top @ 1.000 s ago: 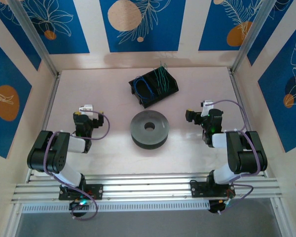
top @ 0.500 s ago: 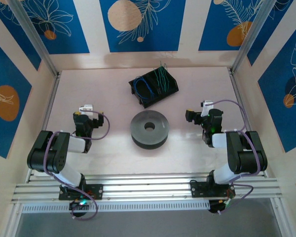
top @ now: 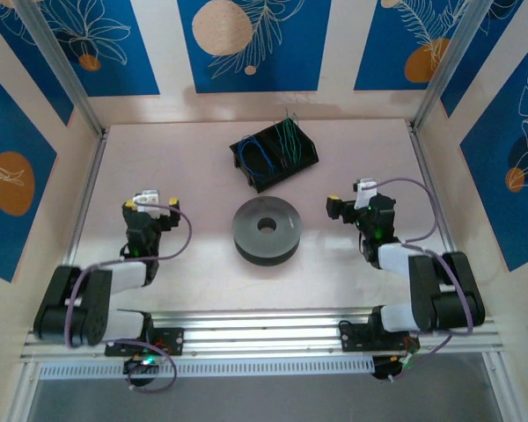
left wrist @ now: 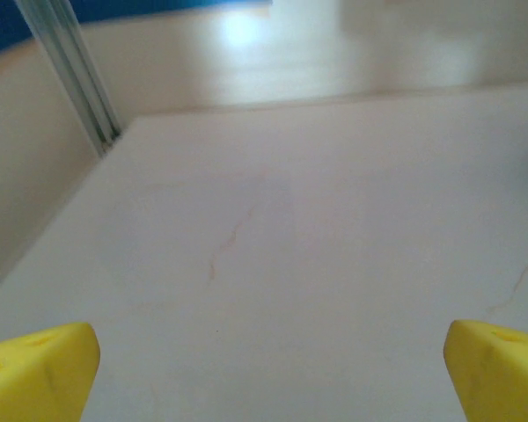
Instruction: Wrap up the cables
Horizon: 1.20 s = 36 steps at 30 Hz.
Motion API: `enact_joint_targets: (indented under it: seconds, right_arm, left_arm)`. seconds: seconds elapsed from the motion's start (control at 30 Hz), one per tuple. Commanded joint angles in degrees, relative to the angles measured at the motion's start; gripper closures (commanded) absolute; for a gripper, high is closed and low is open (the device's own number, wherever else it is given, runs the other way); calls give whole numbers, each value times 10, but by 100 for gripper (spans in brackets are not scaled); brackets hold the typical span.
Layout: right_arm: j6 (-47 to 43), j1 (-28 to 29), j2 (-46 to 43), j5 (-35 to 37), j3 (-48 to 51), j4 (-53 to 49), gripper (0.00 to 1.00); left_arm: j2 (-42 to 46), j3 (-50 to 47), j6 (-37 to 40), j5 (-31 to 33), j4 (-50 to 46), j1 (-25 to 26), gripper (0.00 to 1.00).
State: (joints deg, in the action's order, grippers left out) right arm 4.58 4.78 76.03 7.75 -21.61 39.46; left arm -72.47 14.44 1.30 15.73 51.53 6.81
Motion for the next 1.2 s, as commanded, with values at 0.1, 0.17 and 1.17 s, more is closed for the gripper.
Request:
enact_joint_targets:
  seconds: [0.1,0.17,1.17]
  right_arm:
    - [35,36,-171,35,-16,-186,1]
    - [80,38,-241,26,-34,-272,1]
    - [331,-98,-321,-404,-108,-638,0]
  left_arm:
    - [214,44,-109,-21,-250,7,0]
    - [273,65,-186,-42,-319,7,0]
    - [-72,69,-759,-585,0,49,0]
